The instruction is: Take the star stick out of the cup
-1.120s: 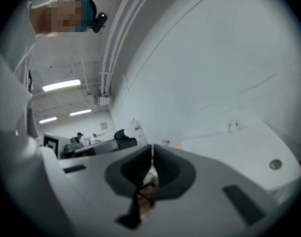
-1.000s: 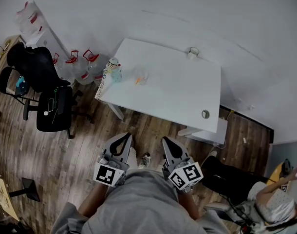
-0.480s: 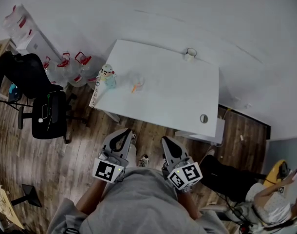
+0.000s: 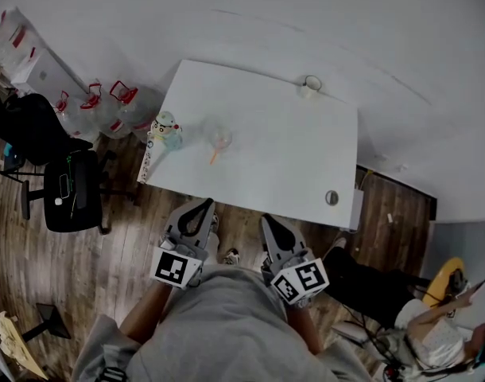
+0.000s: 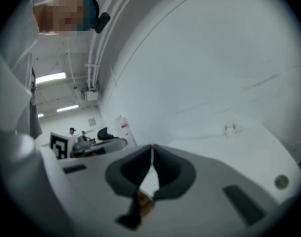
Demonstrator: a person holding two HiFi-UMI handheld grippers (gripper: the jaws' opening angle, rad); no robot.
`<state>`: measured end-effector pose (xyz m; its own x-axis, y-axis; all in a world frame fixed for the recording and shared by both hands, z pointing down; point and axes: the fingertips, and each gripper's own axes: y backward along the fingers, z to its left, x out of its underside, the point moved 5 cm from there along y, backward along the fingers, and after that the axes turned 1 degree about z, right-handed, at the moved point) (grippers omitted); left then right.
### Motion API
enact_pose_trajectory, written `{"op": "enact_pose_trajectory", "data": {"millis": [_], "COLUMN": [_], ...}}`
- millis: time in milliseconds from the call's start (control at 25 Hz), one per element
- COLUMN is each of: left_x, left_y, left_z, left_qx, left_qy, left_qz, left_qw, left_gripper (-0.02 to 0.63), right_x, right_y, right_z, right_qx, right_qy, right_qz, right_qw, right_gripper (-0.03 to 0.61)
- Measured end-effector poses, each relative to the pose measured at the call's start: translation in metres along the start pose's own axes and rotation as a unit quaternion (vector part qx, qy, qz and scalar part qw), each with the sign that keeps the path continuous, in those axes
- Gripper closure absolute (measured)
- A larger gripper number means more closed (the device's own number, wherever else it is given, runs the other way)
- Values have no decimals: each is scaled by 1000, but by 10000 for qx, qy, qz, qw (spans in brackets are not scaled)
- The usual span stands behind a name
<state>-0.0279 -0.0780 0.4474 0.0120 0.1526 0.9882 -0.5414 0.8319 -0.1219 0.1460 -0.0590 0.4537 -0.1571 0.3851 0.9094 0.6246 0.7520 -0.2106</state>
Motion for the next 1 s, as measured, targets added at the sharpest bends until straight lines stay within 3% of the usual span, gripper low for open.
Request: {"op": "enact_pose_trajectory", "data": {"millis": [760, 1000], "left_x": [33, 57], "left_y": [-65, -83], "left_z": [60, 69], "left_qx": [-390, -340], "left_qy": [-127, -161], "left_qz": [584, 1086], "left_qw": [9975, 9934], "left_gripper": [583, 557], "right_x": [-13, -13], "right_y": [-52, -61], "right_z": [-7, -12], "right_qx": [228, 400], "right_qy": [34, -27], "right_qz": [180, 204], "right_qw": [9996, 9990], "right_gripper": [543, 543]}}
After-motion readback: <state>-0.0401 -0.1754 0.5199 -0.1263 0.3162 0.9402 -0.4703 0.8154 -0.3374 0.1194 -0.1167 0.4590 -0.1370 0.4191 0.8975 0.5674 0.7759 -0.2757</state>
